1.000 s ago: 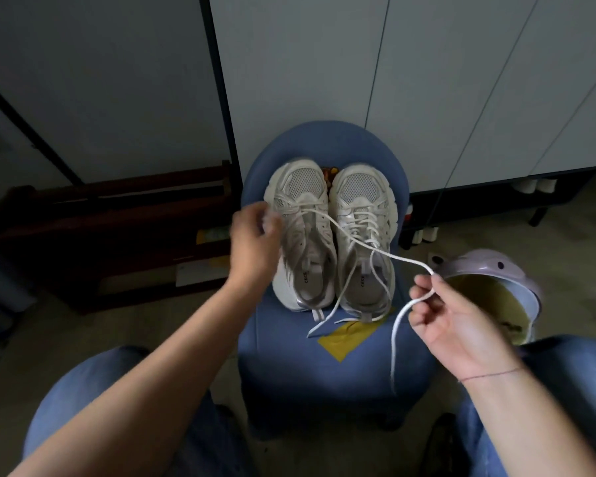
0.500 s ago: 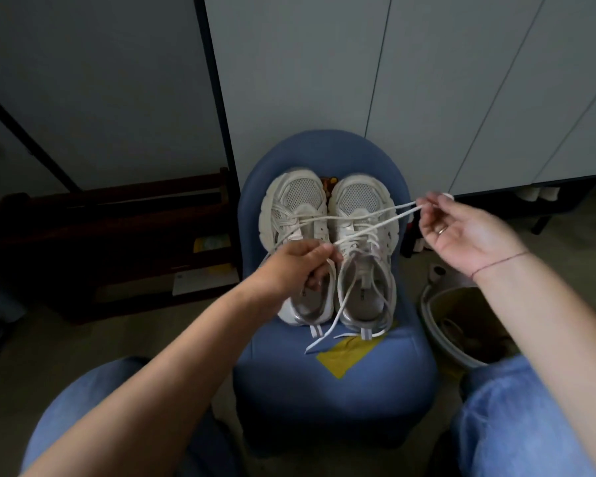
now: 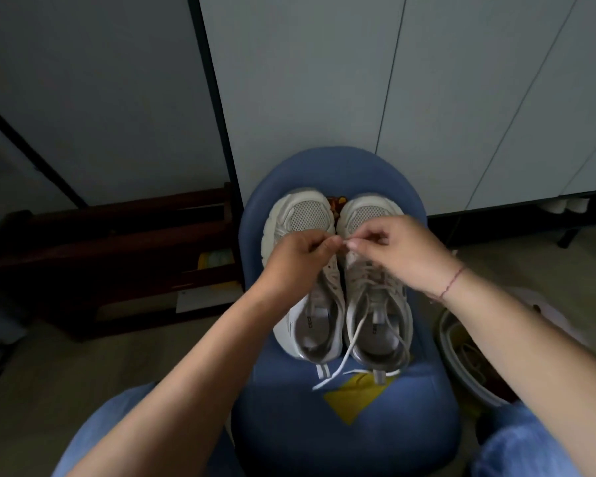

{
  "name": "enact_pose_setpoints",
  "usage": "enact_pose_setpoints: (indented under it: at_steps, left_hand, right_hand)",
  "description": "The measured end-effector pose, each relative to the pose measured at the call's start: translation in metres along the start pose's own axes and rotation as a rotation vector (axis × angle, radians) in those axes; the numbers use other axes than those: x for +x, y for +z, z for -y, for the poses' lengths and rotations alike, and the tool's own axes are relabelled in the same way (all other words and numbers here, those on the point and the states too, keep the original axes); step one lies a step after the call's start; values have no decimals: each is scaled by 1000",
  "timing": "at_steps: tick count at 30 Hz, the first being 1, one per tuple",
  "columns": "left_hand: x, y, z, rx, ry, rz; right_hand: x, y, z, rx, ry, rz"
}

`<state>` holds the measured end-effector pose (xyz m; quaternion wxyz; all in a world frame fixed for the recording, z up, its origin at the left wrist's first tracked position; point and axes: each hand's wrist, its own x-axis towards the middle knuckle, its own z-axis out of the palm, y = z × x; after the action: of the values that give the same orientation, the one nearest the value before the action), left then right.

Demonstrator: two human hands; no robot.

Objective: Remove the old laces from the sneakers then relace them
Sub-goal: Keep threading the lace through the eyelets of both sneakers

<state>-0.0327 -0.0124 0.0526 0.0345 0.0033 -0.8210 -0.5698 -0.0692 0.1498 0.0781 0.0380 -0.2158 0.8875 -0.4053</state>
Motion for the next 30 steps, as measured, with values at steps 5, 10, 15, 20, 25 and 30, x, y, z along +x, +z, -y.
enact_pose_setpoints:
  at_steps: [5,10,15,20,25,30]
  left_hand:
    - [8,-11,4,-60,-52,-19]
    - [9,-7,9,-68,-54,-42]
    - [7,-3,10,-54,-48,-118]
    - [3,-2,14,72,-68,-142]
    - [-5,-3,12,132,-131,-125]
    - [0,-1,18,-101,-277,-34]
  right_hand:
    - [5,-10,-22,98,33,-150]
    - [8,6,-19,4,-69,-91]
    - [14,19,-13,95,-111,-71]
    - [19,22,-19,60,-52,-47]
    - [23,28,-26,-2,-17,-100]
    - [25,36,-29,-37,-26,-155]
